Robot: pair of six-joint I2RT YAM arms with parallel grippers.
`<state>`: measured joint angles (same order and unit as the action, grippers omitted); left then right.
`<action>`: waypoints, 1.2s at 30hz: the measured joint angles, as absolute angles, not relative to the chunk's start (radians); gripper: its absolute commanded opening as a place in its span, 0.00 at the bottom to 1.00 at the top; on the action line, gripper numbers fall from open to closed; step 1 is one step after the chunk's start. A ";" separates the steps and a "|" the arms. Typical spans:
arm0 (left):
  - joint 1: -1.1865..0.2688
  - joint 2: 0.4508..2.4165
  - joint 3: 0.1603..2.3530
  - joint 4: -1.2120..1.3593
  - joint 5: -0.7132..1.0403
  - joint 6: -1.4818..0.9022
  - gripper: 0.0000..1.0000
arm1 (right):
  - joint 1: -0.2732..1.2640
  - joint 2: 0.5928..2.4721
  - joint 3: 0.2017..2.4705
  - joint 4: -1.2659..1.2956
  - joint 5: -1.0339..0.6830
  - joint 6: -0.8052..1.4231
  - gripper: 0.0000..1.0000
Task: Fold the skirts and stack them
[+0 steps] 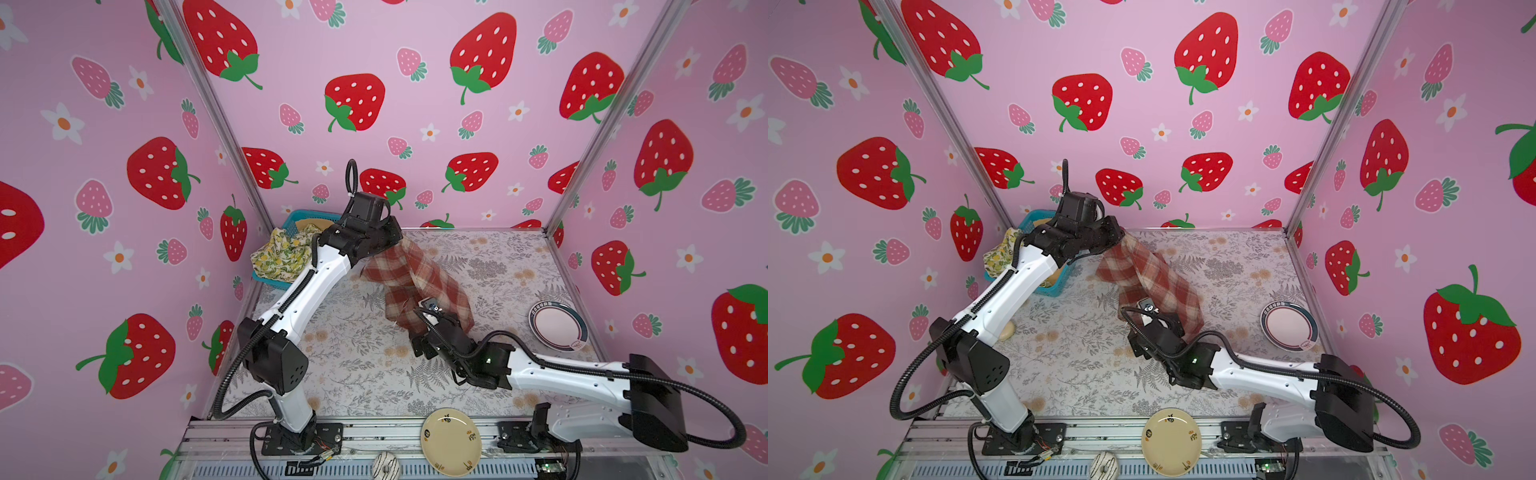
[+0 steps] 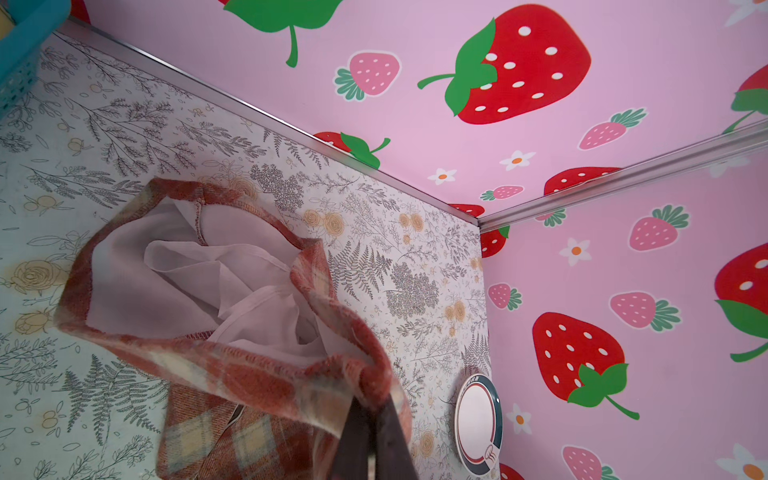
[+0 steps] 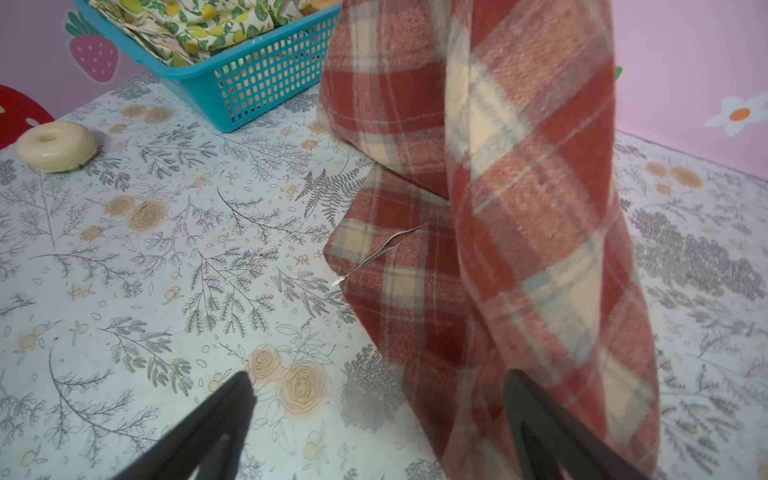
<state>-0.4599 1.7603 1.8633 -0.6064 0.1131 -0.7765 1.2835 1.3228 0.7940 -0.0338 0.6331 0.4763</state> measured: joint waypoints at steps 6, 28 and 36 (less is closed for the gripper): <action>-0.436 1.775 1.911 -0.627 0.136 -0.763 0.00 | 1.404 1.449 0.794 -0.128 0.819 0.704 1.00; -0.399 1.827 1.963 -0.640 0.202 -0.764 0.00 | 1.285 1.614 0.710 -0.029 0.914 0.857 0.76; -0.398 1.827 1.963 -0.641 0.203 -0.763 0.00 | 1.253 1.696 0.711 0.044 0.888 0.798 0.61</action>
